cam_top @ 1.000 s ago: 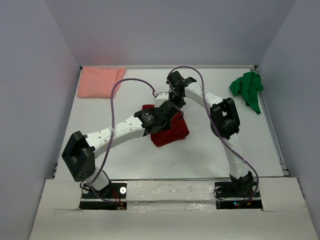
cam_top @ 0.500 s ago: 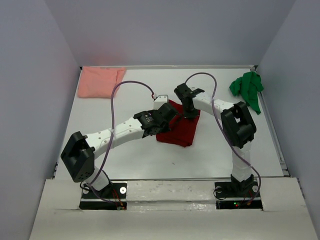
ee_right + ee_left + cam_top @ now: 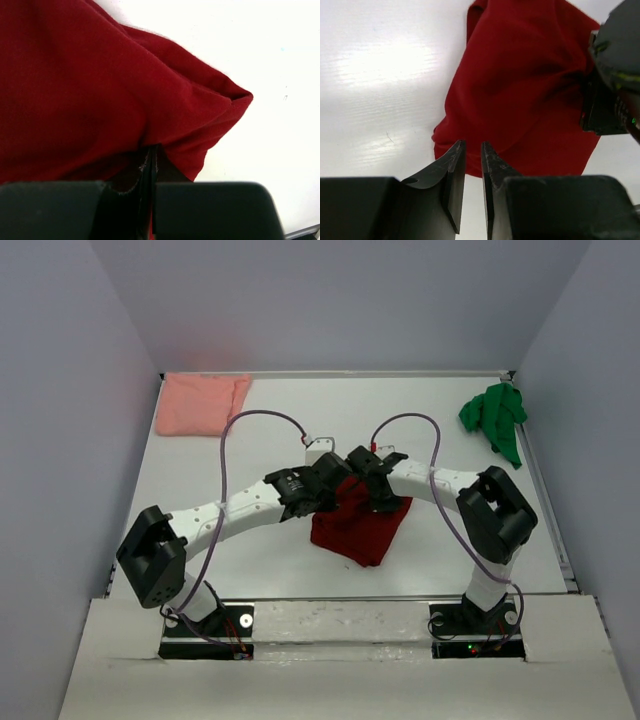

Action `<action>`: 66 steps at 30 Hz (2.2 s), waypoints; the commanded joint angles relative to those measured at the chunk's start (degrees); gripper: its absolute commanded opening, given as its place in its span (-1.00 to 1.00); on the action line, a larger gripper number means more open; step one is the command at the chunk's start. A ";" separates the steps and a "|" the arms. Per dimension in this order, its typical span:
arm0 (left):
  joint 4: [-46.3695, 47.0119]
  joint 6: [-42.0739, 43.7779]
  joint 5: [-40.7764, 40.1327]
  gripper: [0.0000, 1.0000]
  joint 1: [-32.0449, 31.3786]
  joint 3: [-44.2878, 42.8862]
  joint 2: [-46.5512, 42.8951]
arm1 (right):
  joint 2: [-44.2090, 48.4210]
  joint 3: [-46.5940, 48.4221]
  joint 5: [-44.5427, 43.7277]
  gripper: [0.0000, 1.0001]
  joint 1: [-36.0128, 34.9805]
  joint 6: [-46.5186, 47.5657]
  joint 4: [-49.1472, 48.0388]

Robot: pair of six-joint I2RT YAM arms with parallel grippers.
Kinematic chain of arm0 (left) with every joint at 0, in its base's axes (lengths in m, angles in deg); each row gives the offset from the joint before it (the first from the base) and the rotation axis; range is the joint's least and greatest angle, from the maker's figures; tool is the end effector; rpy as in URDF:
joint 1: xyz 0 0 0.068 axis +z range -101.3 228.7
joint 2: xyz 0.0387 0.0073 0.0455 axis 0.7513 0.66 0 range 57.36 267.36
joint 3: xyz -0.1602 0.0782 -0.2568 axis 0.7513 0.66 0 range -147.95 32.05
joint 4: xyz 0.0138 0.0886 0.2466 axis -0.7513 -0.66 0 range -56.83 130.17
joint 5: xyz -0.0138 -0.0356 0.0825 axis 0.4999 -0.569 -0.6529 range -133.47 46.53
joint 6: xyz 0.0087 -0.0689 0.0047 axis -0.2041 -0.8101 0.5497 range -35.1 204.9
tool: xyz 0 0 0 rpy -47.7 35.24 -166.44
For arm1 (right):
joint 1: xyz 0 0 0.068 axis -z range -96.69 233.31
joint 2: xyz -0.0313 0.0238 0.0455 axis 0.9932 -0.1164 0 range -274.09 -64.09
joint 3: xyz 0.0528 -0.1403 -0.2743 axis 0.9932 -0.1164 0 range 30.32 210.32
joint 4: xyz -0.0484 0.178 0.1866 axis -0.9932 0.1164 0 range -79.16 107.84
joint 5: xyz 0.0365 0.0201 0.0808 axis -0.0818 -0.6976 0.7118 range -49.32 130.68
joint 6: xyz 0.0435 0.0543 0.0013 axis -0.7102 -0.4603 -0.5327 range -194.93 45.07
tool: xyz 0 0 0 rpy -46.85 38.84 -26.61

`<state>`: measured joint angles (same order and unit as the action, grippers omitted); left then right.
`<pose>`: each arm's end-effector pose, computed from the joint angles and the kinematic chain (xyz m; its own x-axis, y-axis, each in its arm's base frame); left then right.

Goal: Fold and stack the t-shirts
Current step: Fold the tshirt

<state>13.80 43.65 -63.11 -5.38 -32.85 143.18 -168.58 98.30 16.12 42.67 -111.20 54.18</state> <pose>0.2123 -0.2604 0.2923 -0.7388 -0.0387 -0.6728 0.1886 0.9466 -0.2616 0.2823 0.2113 0.1871 -0.9198 -0.0804 -0.3841 0.0090 0.9742 -0.2256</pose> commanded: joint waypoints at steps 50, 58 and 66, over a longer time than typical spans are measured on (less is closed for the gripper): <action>4.49 9.00 6.45 -1.00 16.38 -4.08 22.28 | 1.58 -0.76 14.45 -1.00 -1.11 -3.46 2.73; 2.12 10.93 7.95 -1.00 18.22 -10.33 23.69 | -4.67 5.49 17.00 -1.00 -1.11 -0.64 1.58; 1.15 9.62 4.88 -1.00 17.96 -8.58 16.68 | -0.02 4.26 13.31 -1.00 -1.11 -1.52 2.98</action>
<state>18.09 52.96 -55.24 12.80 -41.59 165.89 -171.44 103.05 32.12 41.99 -112.36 58.46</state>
